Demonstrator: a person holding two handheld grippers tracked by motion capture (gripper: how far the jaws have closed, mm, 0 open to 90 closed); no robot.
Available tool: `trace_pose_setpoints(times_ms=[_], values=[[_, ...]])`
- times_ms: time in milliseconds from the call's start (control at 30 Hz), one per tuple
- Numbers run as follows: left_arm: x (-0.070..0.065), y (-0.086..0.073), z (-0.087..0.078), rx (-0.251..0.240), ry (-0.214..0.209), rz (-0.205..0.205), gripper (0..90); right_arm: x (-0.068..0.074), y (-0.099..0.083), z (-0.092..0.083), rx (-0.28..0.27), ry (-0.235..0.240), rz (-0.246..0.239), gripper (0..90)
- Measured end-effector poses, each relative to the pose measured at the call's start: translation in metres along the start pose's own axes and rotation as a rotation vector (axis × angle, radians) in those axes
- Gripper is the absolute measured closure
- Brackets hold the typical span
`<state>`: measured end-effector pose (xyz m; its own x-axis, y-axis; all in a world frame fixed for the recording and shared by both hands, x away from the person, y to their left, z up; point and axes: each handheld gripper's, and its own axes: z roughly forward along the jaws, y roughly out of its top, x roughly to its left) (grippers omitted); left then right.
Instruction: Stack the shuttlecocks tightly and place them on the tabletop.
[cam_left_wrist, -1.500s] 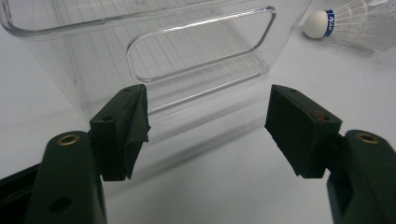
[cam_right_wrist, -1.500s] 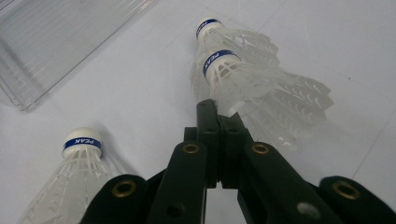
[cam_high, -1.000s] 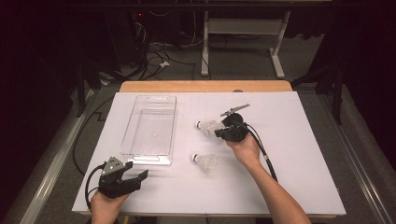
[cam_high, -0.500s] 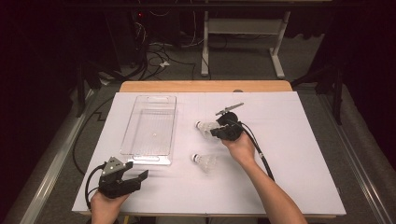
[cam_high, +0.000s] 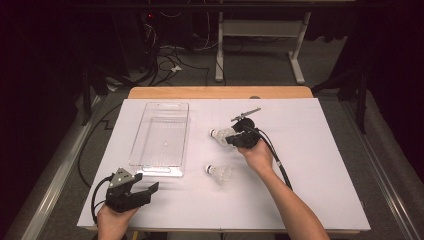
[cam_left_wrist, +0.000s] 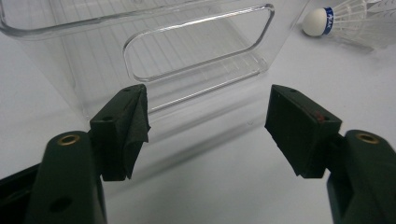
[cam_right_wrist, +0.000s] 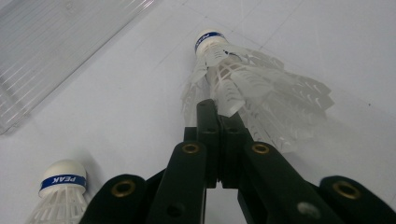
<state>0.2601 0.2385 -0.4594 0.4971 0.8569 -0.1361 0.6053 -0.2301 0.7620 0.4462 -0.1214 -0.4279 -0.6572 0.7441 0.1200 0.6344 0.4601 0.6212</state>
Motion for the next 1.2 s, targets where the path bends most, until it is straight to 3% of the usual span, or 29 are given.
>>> trace_pose_setpoints(times_ms=[300, 667, 1200], values=[[-0.0002, 0.0, -0.0002, 0.001, -0.003, 0.003, 30.9, -0.0063, 0.0012, 0.0012, 0.01, -0.019, 0.009, 90.0], [-0.0003, 0.0001, 0.0, 0.004, -0.003, 0.004, 30.9, -0.0058, 0.0053, 0.0051, 0.003, 0.0, -0.004, 90.0], [-0.0005, 0.0, -0.0002, 0.005, -0.004, 0.005, 30.9, -0.0097, 0.0034, 0.0079, 0.001, 0.017, 0.017, 88.1]])
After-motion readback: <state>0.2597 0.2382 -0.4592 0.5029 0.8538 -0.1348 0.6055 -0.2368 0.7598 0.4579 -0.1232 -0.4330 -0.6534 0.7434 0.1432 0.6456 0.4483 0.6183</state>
